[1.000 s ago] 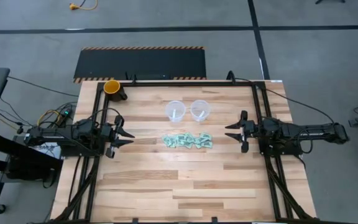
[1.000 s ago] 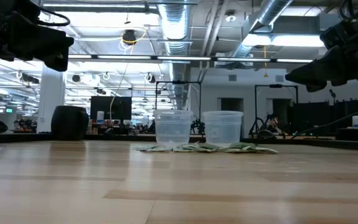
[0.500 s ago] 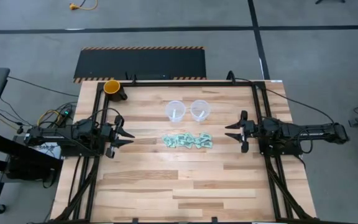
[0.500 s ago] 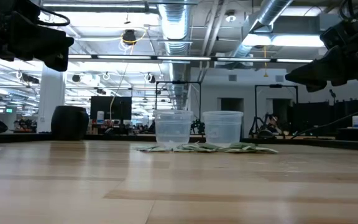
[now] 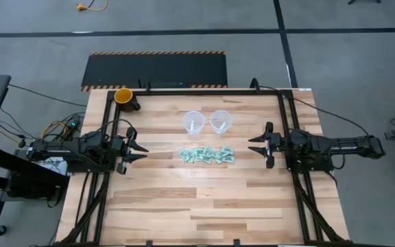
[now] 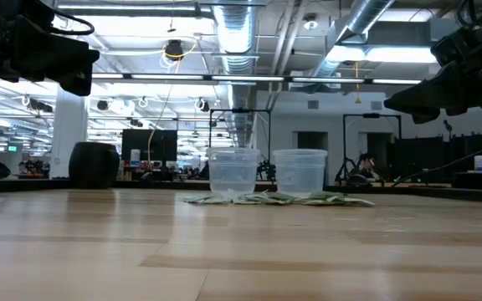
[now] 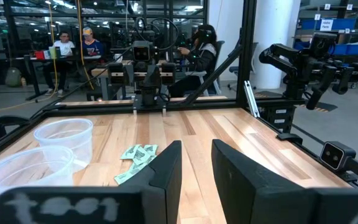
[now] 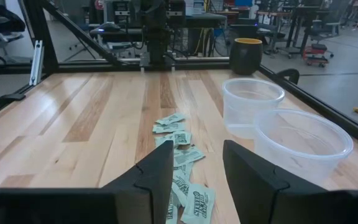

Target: Pick and place items into bin

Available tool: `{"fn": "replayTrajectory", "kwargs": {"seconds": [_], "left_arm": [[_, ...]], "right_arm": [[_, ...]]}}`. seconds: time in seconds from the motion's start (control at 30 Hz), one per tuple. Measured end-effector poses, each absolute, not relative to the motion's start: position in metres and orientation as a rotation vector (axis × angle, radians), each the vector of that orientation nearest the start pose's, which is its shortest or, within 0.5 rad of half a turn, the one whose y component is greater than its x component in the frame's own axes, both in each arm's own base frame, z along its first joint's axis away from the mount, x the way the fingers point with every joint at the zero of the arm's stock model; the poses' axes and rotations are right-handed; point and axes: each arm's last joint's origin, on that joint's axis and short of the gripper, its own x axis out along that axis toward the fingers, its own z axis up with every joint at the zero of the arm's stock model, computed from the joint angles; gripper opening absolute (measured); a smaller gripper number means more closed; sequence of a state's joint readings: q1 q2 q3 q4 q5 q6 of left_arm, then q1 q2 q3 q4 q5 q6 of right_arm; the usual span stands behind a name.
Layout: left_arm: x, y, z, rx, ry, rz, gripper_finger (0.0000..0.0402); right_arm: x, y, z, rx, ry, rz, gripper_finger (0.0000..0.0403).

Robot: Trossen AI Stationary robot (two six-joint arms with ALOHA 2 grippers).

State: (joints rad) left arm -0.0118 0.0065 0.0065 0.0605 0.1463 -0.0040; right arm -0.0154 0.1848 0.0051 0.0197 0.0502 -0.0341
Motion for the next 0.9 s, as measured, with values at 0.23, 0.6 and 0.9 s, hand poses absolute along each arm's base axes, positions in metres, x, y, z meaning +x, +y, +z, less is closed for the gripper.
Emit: {"fn": "replayTrajectory", "kwargs": {"seconds": [0.23,0.6,0.9], "left_arm": [[0.0972,-0.0054,0.171,0.0,-0.06,-0.158,0.0077],[0.0972,-0.0054,0.1709,0.0,-0.059,-0.158,0.0077],[0.0972,-0.0054,0.171,0.0,-0.06,-0.158,0.0077]], "right_arm": [[0.1077,-0.0031,0.1517,-0.036,0.162,-0.063,0.0134],[0.1077,-0.0031,0.1519,-0.037,0.161,-0.063,0.0134],[0.1081,-0.0027,0.1547,0.075,0.128,-0.063,0.0127]]}}
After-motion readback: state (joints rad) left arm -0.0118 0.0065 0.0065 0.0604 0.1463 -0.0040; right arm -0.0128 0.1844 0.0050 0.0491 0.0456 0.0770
